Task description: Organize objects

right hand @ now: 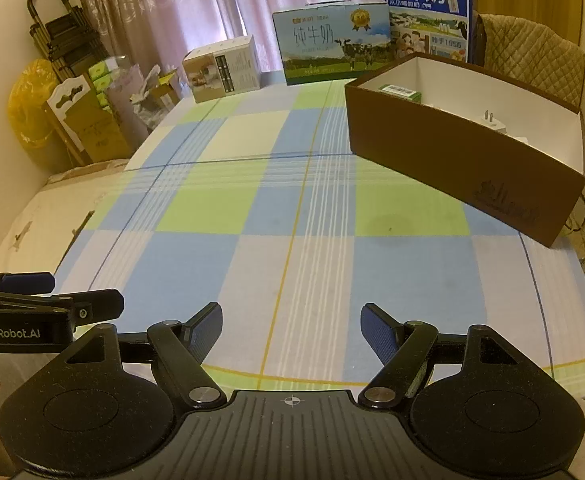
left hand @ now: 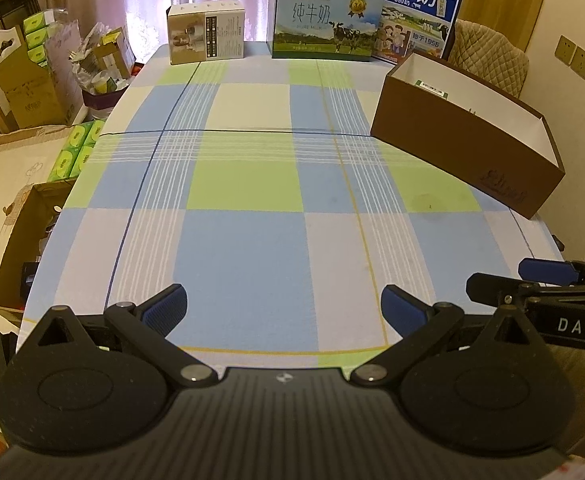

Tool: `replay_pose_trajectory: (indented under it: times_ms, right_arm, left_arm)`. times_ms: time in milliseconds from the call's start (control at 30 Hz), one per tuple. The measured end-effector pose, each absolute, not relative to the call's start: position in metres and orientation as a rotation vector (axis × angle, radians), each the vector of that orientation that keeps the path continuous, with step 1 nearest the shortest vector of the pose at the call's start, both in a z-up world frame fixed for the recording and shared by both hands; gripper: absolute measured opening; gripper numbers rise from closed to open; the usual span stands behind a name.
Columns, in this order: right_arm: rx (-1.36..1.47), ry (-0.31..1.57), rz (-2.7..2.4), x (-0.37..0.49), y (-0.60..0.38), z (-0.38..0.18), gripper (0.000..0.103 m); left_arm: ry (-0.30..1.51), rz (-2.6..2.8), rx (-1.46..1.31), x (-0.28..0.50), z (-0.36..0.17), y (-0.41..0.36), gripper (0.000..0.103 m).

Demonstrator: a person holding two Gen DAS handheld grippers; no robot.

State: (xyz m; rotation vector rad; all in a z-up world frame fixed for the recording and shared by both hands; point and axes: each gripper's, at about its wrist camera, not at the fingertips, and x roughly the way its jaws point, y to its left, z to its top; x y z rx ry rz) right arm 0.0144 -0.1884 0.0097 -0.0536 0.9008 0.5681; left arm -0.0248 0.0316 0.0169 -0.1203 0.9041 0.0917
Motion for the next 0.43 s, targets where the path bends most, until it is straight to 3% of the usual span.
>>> replay_pose_trajectory:
  times_ms: [433]
  right_arm:
    - [-0.045,0.91,0.563,0.0189,-0.1902,0.0032,0.073]
  left_arm:
    - [0.914,0.099,-0.116,-0.0185,0.0111,0.0309,0.102]
